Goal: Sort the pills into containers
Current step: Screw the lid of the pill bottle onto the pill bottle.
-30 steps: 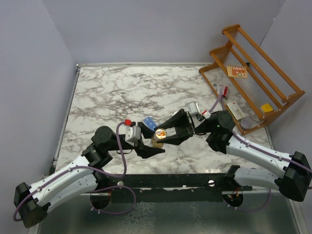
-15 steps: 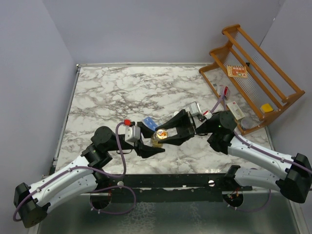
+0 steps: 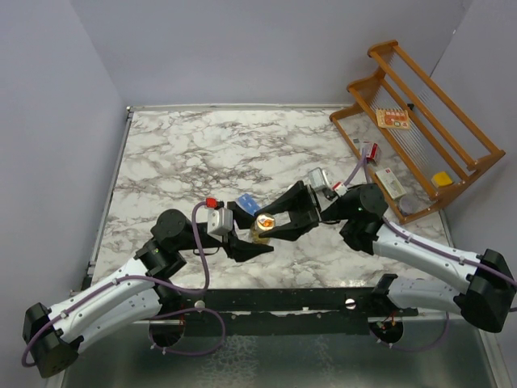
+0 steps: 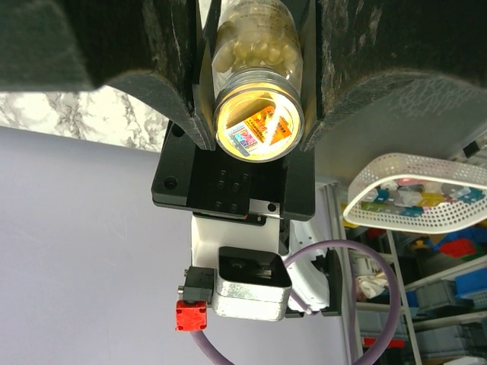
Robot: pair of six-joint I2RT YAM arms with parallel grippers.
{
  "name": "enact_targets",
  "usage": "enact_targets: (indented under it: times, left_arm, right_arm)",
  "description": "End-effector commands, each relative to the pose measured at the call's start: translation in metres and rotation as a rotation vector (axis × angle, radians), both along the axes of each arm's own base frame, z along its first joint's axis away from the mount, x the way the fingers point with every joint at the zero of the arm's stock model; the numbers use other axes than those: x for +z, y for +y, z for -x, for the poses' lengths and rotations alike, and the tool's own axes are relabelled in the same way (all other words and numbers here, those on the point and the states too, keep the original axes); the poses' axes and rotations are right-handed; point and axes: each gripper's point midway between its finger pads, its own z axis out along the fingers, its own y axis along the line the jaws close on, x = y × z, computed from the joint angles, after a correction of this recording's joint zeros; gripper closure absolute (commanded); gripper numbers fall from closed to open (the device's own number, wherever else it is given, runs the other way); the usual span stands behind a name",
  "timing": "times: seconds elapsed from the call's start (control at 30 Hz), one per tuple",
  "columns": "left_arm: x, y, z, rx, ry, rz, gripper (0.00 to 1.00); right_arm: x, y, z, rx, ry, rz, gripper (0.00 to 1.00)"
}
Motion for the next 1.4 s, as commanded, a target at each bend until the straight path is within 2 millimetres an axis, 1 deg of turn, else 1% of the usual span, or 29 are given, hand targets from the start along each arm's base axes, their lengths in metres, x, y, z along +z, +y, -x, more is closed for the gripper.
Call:
enact_targets:
  times: [0.0, 0.27, 0.43, 0.53, 0.63, 0.73, 0.97, 1.1, 1.37]
  left_arm:
    - [0.029, 0.002, 0.001, 0.007, -0.074, 0.083, 1.00]
    - [0.033, 0.006, 0.000, 0.030, -0.078, 0.100, 1.00]
    - [0.039, 0.012, -0.007, 0.092, -0.086, 0.128, 1.00]
    - [0.041, 0.014, -0.016, 0.149, -0.090, 0.139, 1.00]
    - [0.043, 0.017, -0.028, 0.217, -0.084, 0.148, 1.00]
    - [0.045, 0.017, -0.036, 0.256, -0.088, 0.149, 1.00]
    - [0.053, 0.015, -0.046, 0.291, -0.116, 0.165, 1.00]
    - [0.062, 0.018, -0.047, 0.308, -0.136, 0.197, 1.00]
    - [0.071, 0.028, -0.056, 0.390, -0.152, 0.259, 1.00]
  right_arm:
    - [-0.015, 0.005, 0.000, 0.020, 0.039, 0.053, 0.99]
    - [-0.017, 0.004, 0.001, 0.014, 0.039, 0.065, 0.99]
    - [-0.021, 0.003, -0.004, -0.022, 0.046, 0.075, 0.99]
    - [-0.025, 0.006, -0.013, -0.069, 0.057, 0.094, 0.99]
    - [-0.033, 0.010, -0.024, -0.130, 0.068, 0.125, 0.99]
    - [-0.040, 0.012, -0.032, -0.169, 0.080, 0.151, 0.99]
    - [-0.040, 0.017, -0.037, -0.213, 0.081, 0.161, 0.99]
    - [-0.045, 0.019, -0.048, -0.299, 0.082, 0.177, 0.99]
    - [-0.047, 0.024, -0.071, -0.466, 0.121, 0.174, 0.99]
